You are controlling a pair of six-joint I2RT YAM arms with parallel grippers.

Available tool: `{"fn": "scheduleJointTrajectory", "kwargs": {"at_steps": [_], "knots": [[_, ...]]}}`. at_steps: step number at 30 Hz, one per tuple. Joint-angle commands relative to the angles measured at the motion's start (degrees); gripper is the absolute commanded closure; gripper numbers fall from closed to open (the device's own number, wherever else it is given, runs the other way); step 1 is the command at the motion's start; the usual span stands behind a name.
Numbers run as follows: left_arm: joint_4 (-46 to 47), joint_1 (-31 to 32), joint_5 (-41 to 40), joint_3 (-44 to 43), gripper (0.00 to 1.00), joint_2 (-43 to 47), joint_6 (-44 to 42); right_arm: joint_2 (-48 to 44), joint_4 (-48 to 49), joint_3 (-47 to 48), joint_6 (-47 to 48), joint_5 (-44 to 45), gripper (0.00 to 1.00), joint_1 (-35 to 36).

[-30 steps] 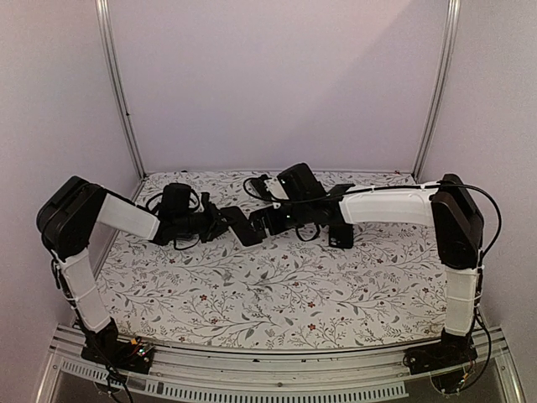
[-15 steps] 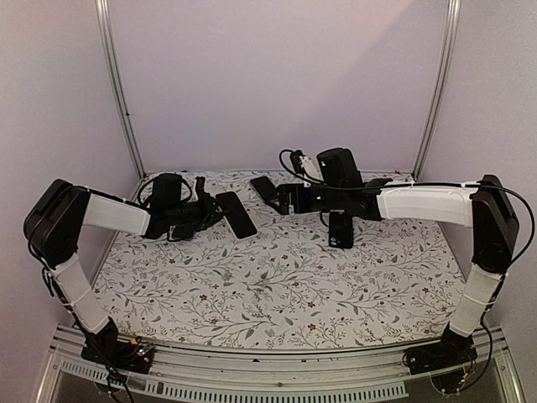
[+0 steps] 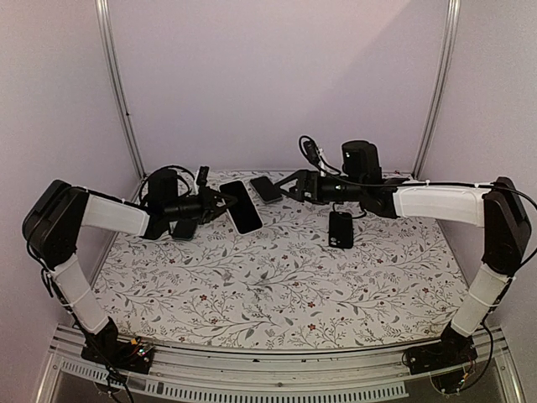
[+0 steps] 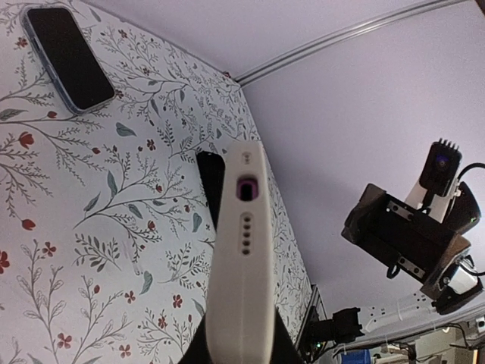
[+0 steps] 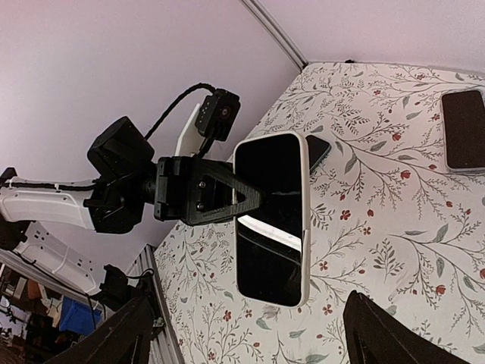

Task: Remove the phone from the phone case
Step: Remove the bottom right corner of the phone case from the phone.

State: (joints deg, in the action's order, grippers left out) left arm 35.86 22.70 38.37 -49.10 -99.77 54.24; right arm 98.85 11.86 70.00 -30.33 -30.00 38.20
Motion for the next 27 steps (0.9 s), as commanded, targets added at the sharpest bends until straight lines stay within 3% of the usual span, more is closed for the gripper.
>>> {"fn": "scheduleJointTrajectory", "kwargs": {"at_steps": [1, 21, 27], "knots": [[8.82, -0.11, 4.02, 0.4, 1.0, 2.87, 0.11, -2.52, 2.69, -0.87, -1.82, -6.55, 0.13, -0.39], [16.52, 1.22, 7.71, -1.59, 1.0, 0.5, 3.26, -1.97, 3.96, -0.44, -4.63, -16.42, 0.35, -0.62], [23.82, 1.37, 9.4, -1.83, 1.0, -1.16, 8.61, -0.44, 3.94, -0.25, -5.33, -16.59, 0.4, -0.47]]}}
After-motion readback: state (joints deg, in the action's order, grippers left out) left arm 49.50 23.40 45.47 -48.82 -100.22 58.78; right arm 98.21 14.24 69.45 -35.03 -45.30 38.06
